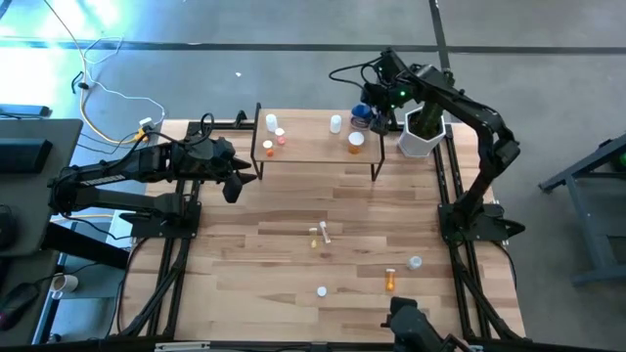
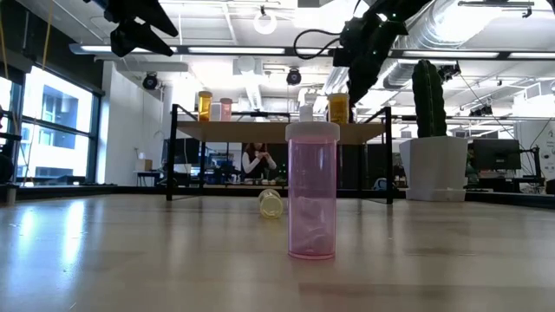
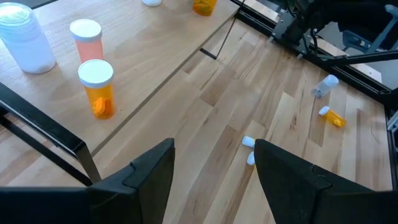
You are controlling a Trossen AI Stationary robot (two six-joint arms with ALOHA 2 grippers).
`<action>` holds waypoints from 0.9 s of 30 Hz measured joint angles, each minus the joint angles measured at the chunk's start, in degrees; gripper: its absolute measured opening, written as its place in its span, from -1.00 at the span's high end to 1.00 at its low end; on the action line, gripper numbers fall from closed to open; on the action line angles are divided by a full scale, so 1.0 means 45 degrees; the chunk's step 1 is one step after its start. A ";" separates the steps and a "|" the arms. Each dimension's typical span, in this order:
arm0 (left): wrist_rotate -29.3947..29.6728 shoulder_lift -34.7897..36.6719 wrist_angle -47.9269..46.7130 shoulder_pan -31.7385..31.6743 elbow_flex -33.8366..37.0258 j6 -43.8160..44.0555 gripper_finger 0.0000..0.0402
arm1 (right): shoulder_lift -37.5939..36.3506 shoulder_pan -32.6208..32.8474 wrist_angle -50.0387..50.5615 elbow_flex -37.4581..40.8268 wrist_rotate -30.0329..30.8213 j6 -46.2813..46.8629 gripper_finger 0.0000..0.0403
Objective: Pick and place medicine bottles onto shelf by color
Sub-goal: Adjust the blue pill bottle on the shelf, then put the transparent pill bottle on the shelf
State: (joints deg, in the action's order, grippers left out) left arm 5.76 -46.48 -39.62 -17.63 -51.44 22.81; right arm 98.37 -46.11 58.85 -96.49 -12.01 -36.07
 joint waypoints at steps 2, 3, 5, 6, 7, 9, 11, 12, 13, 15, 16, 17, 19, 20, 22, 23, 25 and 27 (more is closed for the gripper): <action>0.0000 0.0000 0.0000 -0.0001 0.0004 0.0026 -0.05 | 0.0000 0.0006 -0.0006 -0.0003 -0.0006 0.0001 -0.20; 0.0000 0.0000 0.0000 -0.0005 -0.0001 0.0024 -0.05 | 0.0000 0.0010 -0.0015 -0.0010 -0.0010 0.0005 -0.21; 0.0000 0.0000 0.0000 0.0000 -0.0001 0.0024 -0.05 | 0.0000 0.0010 -0.0006 -0.0010 0.0012 0.0009 -0.21; 0.0000 0.0000 0.0000 0.0000 0.0004 0.0024 -0.05 | 0.0000 0.0010 -0.0005 -0.0010 0.0084 0.0022 -0.21; 0.0000 0.0000 0.0000 -0.0005 -0.0001 0.0024 -0.05 | 0.0000 0.0010 -0.0008 -0.0018 0.0139 0.0062 -0.21; 0.0000 0.0000 0.0000 0.0000 0.0000 -0.0001 -0.05 | 0.0000 0.0005 -0.0010 -0.0019 0.0151 0.0172 -0.21; 0.0000 0.0000 0.0000 -0.0001 0.0003 0.0011 -0.05 | -0.0006 0.0005 -0.0010 -0.0019 0.0148 0.0331 -0.21; 0.0000 0.0000 0.0000 -0.0005 -0.0001 0.0015 -0.05 | -0.0010 0.0005 -0.0010 -0.0019 0.0150 0.0383 -0.21; -0.0005 0.0000 0.0000 0.0000 0.0004 0.0015 -0.05 | -0.0015 0.0005 -0.0014 -0.0019 0.0146 0.0499 -0.21; -0.0074 0.0000 0.0000 -0.0005 0.0002 0.0024 -0.05 | -0.0024 0.0005 -0.0019 -0.0019 0.0146 0.0629 -0.21; -0.0119 0.0000 0.0000 0.0000 0.0001 0.0024 -0.05 | -0.0033 0.0005 -0.0019 -0.0019 0.0146 0.0631 -0.21; -0.0131 0.0000 0.0000 0.0000 -0.0001 0.0024 -0.05 | -0.0056 0.0005 -0.0021 -0.0019 0.0146 0.0631 -0.21; -0.0136 0.0000 0.0000 0.0000 0.0003 0.0022 -0.05 | -0.0148 0.0005 -0.0088 -0.0023 0.0187 0.0650 -0.21; -0.0136 0.0000 0.0000 -0.0002 -0.0001 0.0000 -0.05 | -0.0218 0.0005 -0.0102 -0.0029 0.0269 0.0728 -0.21; -0.0136 0.0000 0.0000 -0.0003 -0.0001 0.0000 -0.05 | -0.0382 0.0009 -0.0160 -0.0034 0.0583 0.0934 -0.21; -0.0136 0.0000 0.0000 -0.0005 -0.0001 -0.0004 -0.05 | -0.0485 0.0004 -0.0189 -0.0034 0.0630 0.1024 -0.21; -0.0126 0.0000 0.0000 -0.0003 0.0001 -0.0005 -0.05 | -0.0725 0.0000 -0.0268 -0.0034 0.0626 0.1305 -0.21; -0.0126 0.0000 0.0000 -0.0005 -0.0001 -0.0035 -0.05 | -0.0971 -0.0019 -0.0356 -0.0044 0.0602 0.1721 -0.21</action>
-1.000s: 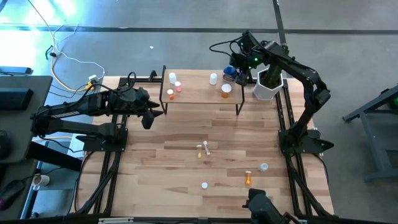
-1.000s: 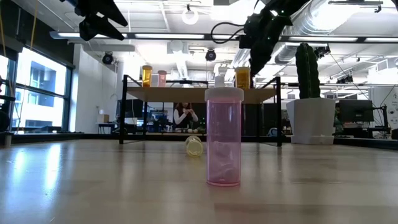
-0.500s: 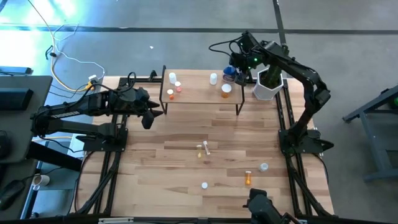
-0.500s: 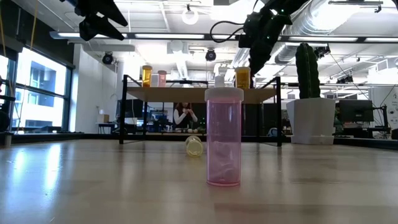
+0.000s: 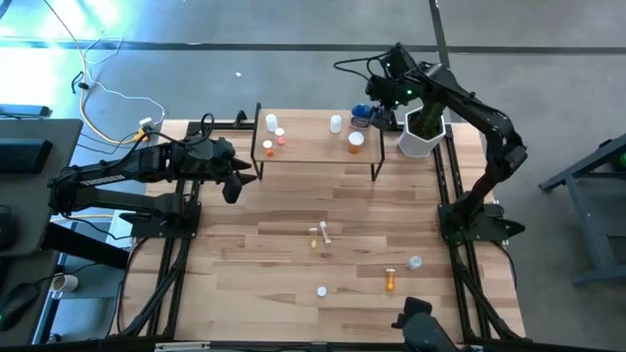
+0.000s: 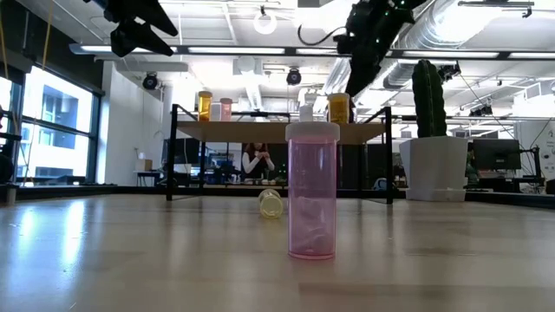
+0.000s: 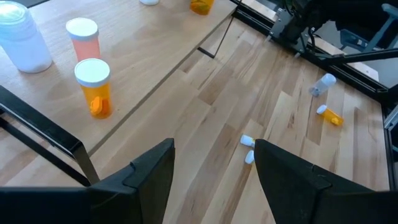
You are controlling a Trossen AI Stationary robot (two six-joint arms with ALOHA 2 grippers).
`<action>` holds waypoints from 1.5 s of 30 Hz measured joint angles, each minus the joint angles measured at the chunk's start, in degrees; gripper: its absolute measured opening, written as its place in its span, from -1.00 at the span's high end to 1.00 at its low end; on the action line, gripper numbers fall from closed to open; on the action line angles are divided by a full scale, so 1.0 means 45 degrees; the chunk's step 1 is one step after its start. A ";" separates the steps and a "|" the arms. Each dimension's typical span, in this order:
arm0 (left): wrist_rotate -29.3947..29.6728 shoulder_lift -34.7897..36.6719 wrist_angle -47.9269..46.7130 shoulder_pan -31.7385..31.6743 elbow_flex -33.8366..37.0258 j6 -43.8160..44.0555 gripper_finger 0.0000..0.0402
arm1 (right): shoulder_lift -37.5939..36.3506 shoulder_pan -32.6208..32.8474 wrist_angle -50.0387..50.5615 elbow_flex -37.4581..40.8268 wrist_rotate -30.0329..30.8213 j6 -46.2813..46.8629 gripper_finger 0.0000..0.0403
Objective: Pick and place medicine bottles onto shelf by color
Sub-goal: Put the transparent pill bottle on the shelf
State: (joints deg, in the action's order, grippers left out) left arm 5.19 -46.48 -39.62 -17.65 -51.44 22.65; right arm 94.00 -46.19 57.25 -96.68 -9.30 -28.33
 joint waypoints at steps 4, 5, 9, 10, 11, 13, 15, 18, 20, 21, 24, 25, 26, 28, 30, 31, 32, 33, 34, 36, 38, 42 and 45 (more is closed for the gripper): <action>0.0010 0.0000 0.0000 0.0000 0.0000 -0.0426 -0.05 | -0.0504 0.0033 0.0057 0.0000 -0.0051 0.0935 -0.21; 0.0014 0.0000 0.0000 0.0004 0.0000 -0.0508 -0.05 | -0.0648 0.0084 0.0065 0.0000 -0.0063 0.1205 -0.21; 0.0039 0.0000 0.0000 0.0001 0.0004 -0.0645 -0.05 | -0.1367 0.0357 0.0208 0.0000 -0.0092 0.2505 -0.21; 0.0039 0.0000 0.0000 0.0000 0.0005 -0.0645 -0.05 | -0.1543 0.0455 0.0244 0.0000 -0.0092 0.2930 -0.21; 0.0039 -0.0003 0.0000 0.0000 0.0002 -0.0645 -0.05 | -0.1722 0.0569 0.0283 0.0000 -0.0095 0.3361 -0.21; 0.0039 -0.0005 0.0000 0.0000 0.0005 -0.0645 -0.05 | -0.2079 0.0823 0.0416 0.0000 -0.0102 0.4327 -0.21; 0.0039 -0.0005 0.0000 0.0005 0.0000 -0.0649 -0.05 | -0.2377 0.1097 0.0685 0.0000 -0.0140 0.5355 -0.21; 0.0039 0.0000 0.0000 0.0001 0.0001 -0.0652 -0.05 | -0.2693 0.1515 0.1424 0.0000 -0.0147 0.6720 -0.21; 0.0038 -0.0005 0.0000 0.0000 0.0000 -0.0816 -0.05 | -0.2867 0.1847 0.2039 0.0000 -0.0175 0.7365 -0.21; 0.0039 0.0000 0.0000 0.0000 0.0000 -0.0930 -0.05 | -0.2944 0.2050 0.2338 0.0000 -0.0171 0.7699 -0.21; 0.0034 -0.0003 0.0000 0.0005 0.0000 -0.1204 -0.05 | -0.3084 0.2779 0.2971 0.0000 -0.0054 0.8511 -0.21; 0.0034 -0.0002 0.0000 0.0001 0.0000 -0.1206 -0.05 | -0.3109 0.3045 0.3072 0.0000 0.0089 0.8695 -0.21; 0.0034 -0.0005 0.0000 0.0003 0.0000 -0.1203 -0.05 | -0.3138 0.3326 0.3164 0.0000 0.0288 0.8914 -0.21; 0.0034 -0.0002 0.0000 0.0003 0.0002 -0.1203 -0.05 | -0.3216 0.3877 0.3345 0.0000 0.0893 0.9259 -0.21; 0.0034 -0.0004 0.0000 0.0004 0.0001 -0.1203 -0.05 | -0.3304 0.4479 0.3623 0.0000 0.1566 0.9454 -0.21; 0.0031 -0.0002 0.0000 0.0002 0.0001 -0.1201 -0.05 | -0.3344 0.4787 0.3800 0.0000 0.1943 0.9580 -0.21; 0.0029 0.0000 0.0000 0.0005 0.0005 -0.1198 -0.05 | -0.3387 0.5106 0.3977 0.0000 0.2310 0.9739 -0.21; 0.0029 -0.0005 0.0000 0.0005 0.0000 -0.1198 -0.05 | -0.3414 0.5413 0.4116 0.0000 0.2623 0.9952 -0.21; 0.0011 -0.0002 -0.0003 0.0003 0.0001 -0.1198 -0.05 | -0.3435 0.5723 0.4245 0.0000 0.2886 1.0212 -0.21; -0.0015 0.0000 -0.0005 0.0002 0.0000 -0.1189 -0.05 | -0.3472 0.6337 0.4558 0.0000 0.3319 1.0684 -0.21; -0.0019 -0.0004 -0.0005 0.0004 0.0000 -0.1217 -0.05 | -0.3488 0.6974 0.4894 0.0000 0.3912 1.1291 -0.21; -0.0044 0.0000 -0.0009 0.0005 0.0000 -0.1601 -0.05 | -0.3488 0.8121 0.5680 0.0000 0.4848 1.2628 -0.21; -0.0044 -0.0002 -0.0010 0.0003 0.0003 -0.1640 -0.05 | -0.3488 0.8959 0.6551 0.0000 0.5472 1.3821 -0.21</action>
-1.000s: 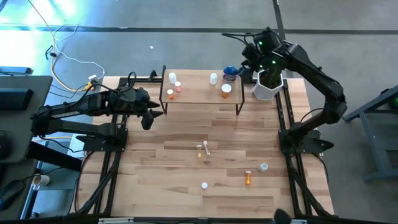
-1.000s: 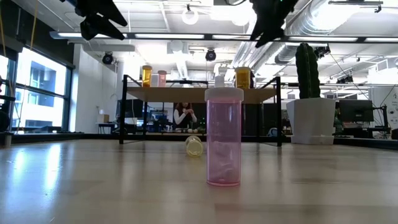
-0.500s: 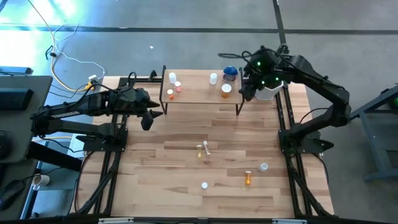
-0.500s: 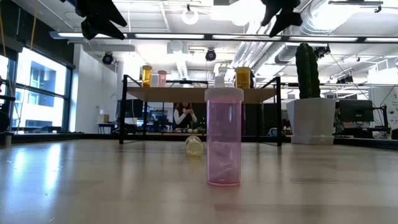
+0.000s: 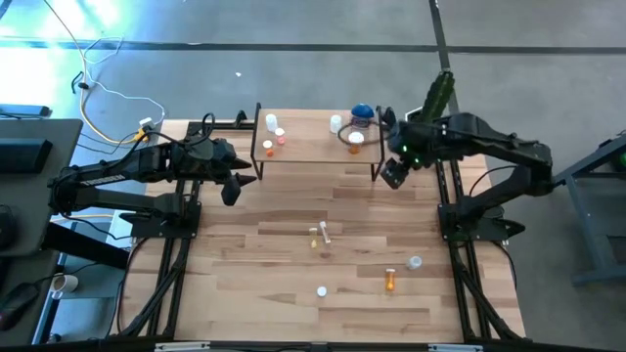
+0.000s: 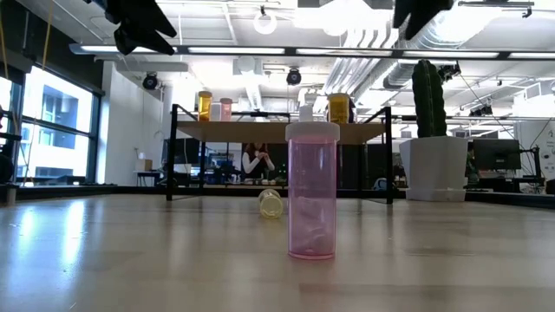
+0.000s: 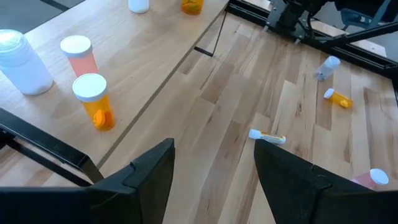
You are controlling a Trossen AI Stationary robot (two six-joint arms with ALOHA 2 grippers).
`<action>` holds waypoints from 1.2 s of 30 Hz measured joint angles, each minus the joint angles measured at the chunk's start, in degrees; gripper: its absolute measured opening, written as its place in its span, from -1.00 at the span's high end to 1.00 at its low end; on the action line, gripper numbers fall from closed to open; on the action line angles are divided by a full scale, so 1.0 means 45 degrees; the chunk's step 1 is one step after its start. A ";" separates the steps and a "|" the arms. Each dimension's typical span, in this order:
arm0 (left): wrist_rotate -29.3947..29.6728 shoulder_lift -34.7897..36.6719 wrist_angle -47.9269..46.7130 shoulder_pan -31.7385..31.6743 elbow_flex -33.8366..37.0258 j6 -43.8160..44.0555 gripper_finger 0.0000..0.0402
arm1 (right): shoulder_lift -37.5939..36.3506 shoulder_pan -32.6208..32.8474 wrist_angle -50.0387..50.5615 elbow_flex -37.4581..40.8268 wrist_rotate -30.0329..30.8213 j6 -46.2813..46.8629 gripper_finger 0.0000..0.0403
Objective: Pick and place medicine bottles onto shelf by color
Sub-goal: Put the transparent pill bottle on the shelf
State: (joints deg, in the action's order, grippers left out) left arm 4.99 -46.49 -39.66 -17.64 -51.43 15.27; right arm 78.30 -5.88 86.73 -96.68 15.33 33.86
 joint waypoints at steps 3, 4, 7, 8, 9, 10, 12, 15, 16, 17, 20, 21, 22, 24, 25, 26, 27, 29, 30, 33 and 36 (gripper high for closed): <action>0.0000 -0.0001 0.0000 0.0002 -0.0003 -0.0008 -0.05 | 0.0000 0.0692 0.0764 0.0002 0.0494 0.1087 -0.21; 0.0000 0.0000 0.0000 0.0002 -0.0003 -0.0005 -0.05 | 0.0000 0.0877 0.0750 0.0005 0.0572 0.1349 -0.21; 0.0003 0.0000 0.0000 0.0002 -0.0003 -0.0005 -0.05 | -0.0092 0.1319 0.0722 0.0010 0.0711 0.1667 -0.21; 0.0005 -0.0003 0.0000 0.0002 -0.0003 -0.0005 -0.05 | -0.0111 0.1430 0.0736 0.0010 0.0870 0.1800 -0.21; 0.0005 -0.0003 0.0000 0.0002 0.0002 0.0005 -0.05 | -0.0116 0.1549 0.0733 0.0014 0.0994 0.1827 -0.21; 0.0005 -0.0003 0.0000 0.0002 -0.0003 0.0018 -0.05 | -0.0188 0.1660 0.0674 0.0120 0.1126 0.1822 -0.21; -0.0025 -0.0001 0.0000 0.0002 0.0002 0.0029 -0.05 | -0.0474 0.1856 0.0702 0.0602 0.1383 0.1934 -0.21; -0.0180 -0.0003 0.0000 0.0002 -0.0003 0.0029 -0.05 | -0.1250 0.2093 0.0680 0.2089 0.1294 0.2512 -0.21; -0.0245 -0.0003 0.0000 0.0002 -0.0003 0.0036 -0.05 | -0.1543 0.2205 0.0579 0.2654 0.1213 0.2852 -0.21; -0.0334 -0.0003 0.0000 0.0002 0.0000 0.0059 -0.05 | -0.1869 0.2333 0.0339 0.3247 0.1100 0.3209 -0.21; -0.0516 -0.0003 0.0000 0.0002 -0.0002 0.0251 -0.05 | -0.2820 0.2787 -0.0831 0.4743 0.0229 0.3940 -0.21; -0.0582 -0.0003 0.0000 -0.0001 -0.0001 0.0246 -0.05 | -0.3057 0.2946 -0.1176 0.5176 -0.0067 0.4149 -0.21; -0.0618 -0.0003 0.0000 -0.0001 -0.0001 0.0238 -0.05 | -0.3282 0.3097 -0.1455 0.5571 -0.0276 0.4434 -0.21; -0.0627 -0.0003 0.0000 0.0002 0.0001 0.0255 -0.05 | -0.3666 0.3426 -0.1772 0.6213 -0.0460 0.5147 -0.21; -0.0631 -0.0003 0.0000 0.0002 -0.0003 0.0273 -0.05 | -0.3798 0.3602 -0.1823 0.6450 -0.0474 0.5504 -0.21; -0.0631 -0.0003 0.0000 0.0002 -0.0003 0.0277 -0.05 | -0.3891 0.3774 -0.1818 0.6659 -0.0494 0.5905 -0.21; -0.0631 -0.0003 0.0000 0.0002 0.0001 0.0277 -0.05 | -0.3942 0.3948 -0.1814 0.6827 -0.0531 0.6264 -0.21; -0.0627 -0.0003 0.0000 0.0002 0.0000 0.0277 -0.05 | -0.3949 0.4296 -0.1828 0.7029 -0.0609 0.6886 -0.21; -0.0631 0.0000 0.0000 0.0002 -0.0003 0.0277 -0.05 | -0.3946 0.4475 -0.1826 0.7105 -0.0708 0.7165 -0.21; -0.0629 -0.0001 0.0000 -0.0001 -0.0002 0.0290 -0.05 | -0.3813 0.5014 -0.1852 0.7319 -0.0841 0.8066 -0.21; -0.0631 -0.0003 0.0000 0.0002 -0.0003 0.0609 -0.05 | -0.3750 0.5644 -0.1968 0.7753 -0.1032 0.8871 -0.21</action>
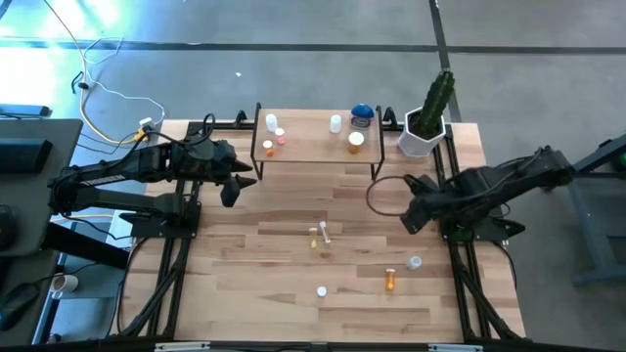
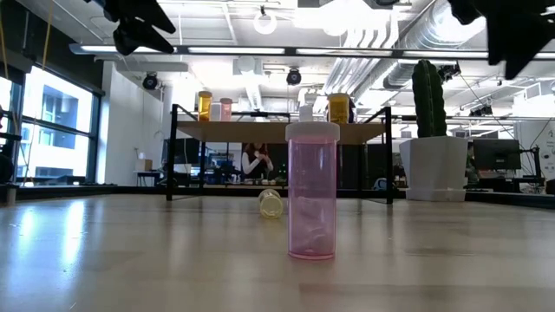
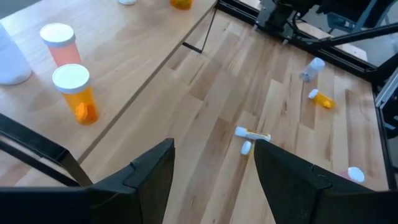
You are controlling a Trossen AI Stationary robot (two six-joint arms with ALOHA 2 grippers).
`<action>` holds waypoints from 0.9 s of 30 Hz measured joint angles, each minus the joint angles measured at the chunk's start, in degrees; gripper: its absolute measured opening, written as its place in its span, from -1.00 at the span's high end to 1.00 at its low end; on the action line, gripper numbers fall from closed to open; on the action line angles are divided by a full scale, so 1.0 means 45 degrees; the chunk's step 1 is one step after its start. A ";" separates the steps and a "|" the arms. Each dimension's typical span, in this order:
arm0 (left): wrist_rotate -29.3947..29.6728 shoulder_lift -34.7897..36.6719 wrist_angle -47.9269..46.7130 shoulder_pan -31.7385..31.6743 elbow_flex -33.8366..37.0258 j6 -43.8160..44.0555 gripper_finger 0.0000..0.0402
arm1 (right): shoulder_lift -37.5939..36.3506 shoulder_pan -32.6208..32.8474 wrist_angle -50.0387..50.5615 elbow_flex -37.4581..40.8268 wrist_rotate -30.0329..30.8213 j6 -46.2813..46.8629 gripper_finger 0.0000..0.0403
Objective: Pick and place medicine bottles onto shelf by color
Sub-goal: Put the transparent pill bottle on the shelf
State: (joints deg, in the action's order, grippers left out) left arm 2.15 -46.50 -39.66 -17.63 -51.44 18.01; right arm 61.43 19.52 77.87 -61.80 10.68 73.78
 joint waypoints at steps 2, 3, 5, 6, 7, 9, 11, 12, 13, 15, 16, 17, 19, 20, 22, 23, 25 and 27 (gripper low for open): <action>0.0000 0.0000 0.0004 0.0000 0.0005 0.0163 -0.05 | 0.0005 0.0473 -0.0338 0.0494 -0.0114 0.0577 -0.21; 0.0000 0.0000 0.0005 -0.0002 0.0000 0.0217 -0.05 | 0.0010 0.0715 -0.0558 0.0764 -0.0241 0.0859 -0.21; 0.0000 0.0000 0.0005 0.0000 0.0005 0.0416 -0.05 | 0.0010 0.1169 -0.1119 0.1278 -0.0603 0.1358 -0.21; 0.0000 0.0000 0.0005 0.0000 0.0000 0.0532 -0.05 | 0.0015 0.1387 -0.1394 0.1523 -0.0781 0.1586 -0.21; -0.0001 0.0000 0.0005 0.0000 0.0001 0.0649 -0.05 | 0.0015 0.1594 -0.1626 0.1736 -0.0891 0.1807 -0.21; 0.0000 0.0000 0.0005 -0.0005 0.0005 0.0760 -0.05 | 0.0015 0.1989 -0.2116 0.2117 -0.1120 0.2286 -0.21; 0.0002 0.0000 0.0005 -0.0005 0.0003 0.0871 -0.05 | 0.0015 0.2336 -0.2541 0.2436 -0.1207 0.2646 -0.21; 0.0000 0.0000 0.0005 0.0000 0.0005 0.0950 -0.05 | 0.0015 0.2515 -0.2702 0.2563 -0.1258 0.2885 -0.21; 0.0000 0.0000 0.0008 -0.0002 0.0003 0.0970 -0.05 | 0.0015 0.2690 -0.2899 0.2689 -0.1285 0.3141 -0.21; 0.0000 0.0000 0.0005 -0.0001 0.0000 0.0974 -0.05 | 0.0015 0.3043 -0.3226 0.2875 -0.1288 0.3596 -0.21; 0.0000 0.0000 0.0010 0.0000 0.0000 0.0975 -0.05 | 0.0019 0.3208 -0.3317 0.2954 -0.1287 0.3805 -0.21; 0.0000 0.0000 0.0005 0.0000 0.0000 0.0989 -0.05 | 0.0019 0.3369 -0.3370 0.3027 -0.1288 0.3988 -0.21; 0.0000 0.0000 0.0010 0.0000 0.0001 0.1004 -0.05 | 0.0024 0.3727 -0.3474 0.3199 -0.1285 0.4421 -0.21; 0.0000 0.0000 0.0010 -0.0004 0.0001 0.1008 -0.05 | 0.0024 0.3895 -0.3552 0.3288 -0.1288 0.4623 -0.21; 0.0000 0.0000 0.0010 -0.0005 0.0000 0.1008 -0.05 | 0.0060 0.4238 -0.3644 0.3404 -0.1260 0.4908 -0.21; 0.0007 0.0000 0.0010 -0.0002 0.0001 0.1008 -0.05 | 0.0115 0.4384 -0.3695 0.3427 -0.1193 0.5045 -0.21; 0.0017 0.0000 0.0010 0.0000 0.0000 0.1008 -0.05 | 0.0316 0.4680 -0.3726 0.3462 -0.1123 0.5279 -0.21; 0.0026 0.0000 0.0010 0.0000 0.0000 0.1004 -0.05 | 0.0630 0.4878 -0.3749 0.3467 -0.1103 0.5293 -0.21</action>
State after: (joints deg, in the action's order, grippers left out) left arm 2.27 -46.50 -39.62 -17.63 -51.44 22.52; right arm 64.26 41.47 61.00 -46.19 5.72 97.60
